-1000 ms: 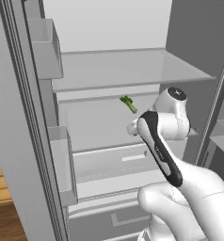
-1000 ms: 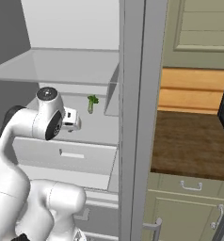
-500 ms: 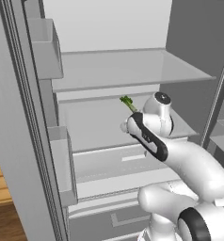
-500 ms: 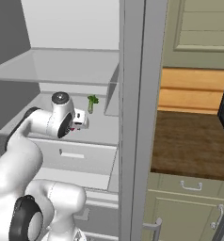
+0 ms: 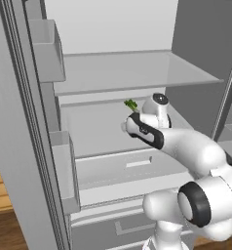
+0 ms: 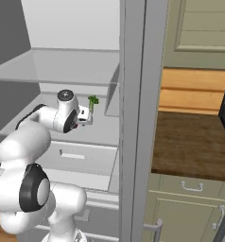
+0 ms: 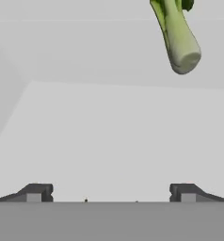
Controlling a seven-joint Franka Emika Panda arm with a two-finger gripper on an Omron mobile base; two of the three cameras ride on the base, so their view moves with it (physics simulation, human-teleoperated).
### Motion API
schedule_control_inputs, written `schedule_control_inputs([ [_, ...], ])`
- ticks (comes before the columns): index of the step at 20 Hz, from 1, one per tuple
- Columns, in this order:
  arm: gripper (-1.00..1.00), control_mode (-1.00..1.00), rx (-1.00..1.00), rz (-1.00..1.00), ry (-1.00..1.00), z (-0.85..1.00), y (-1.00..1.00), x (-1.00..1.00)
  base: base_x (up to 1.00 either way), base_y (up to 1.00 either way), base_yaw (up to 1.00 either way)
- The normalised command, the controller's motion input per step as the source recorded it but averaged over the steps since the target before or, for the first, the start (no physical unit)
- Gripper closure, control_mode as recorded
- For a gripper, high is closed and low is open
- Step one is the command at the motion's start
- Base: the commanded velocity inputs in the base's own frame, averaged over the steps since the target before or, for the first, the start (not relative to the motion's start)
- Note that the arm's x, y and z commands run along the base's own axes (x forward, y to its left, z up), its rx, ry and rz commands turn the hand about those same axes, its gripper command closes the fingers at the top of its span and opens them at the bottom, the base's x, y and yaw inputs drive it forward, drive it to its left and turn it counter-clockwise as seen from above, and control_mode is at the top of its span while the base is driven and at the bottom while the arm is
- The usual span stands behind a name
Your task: Take the strawberry from the fridge and place it on top of the pancake, located on the dining counter.
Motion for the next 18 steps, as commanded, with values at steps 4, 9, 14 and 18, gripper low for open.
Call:
schedule_control_inputs([
  [4,-1.00,-1.00,-0.01,0.00,-0.02,-0.38,0.00,-0.24,0.00,0.00,0.00],
  [9,-1.00,-1.00,-0.03,0.00,-0.13,-0.47,0.00,-0.70,0.00,0.00,0.00],
  [14,-1.00,-1.00,-0.02,0.00,-0.04,-0.28,0.00,-0.12,0.00,0.00,0.00],
  [18,1.00,-1.00,-0.01,0.00,-0.04,-0.20,0.00,0.07,0.00,0.00,0.00],
])
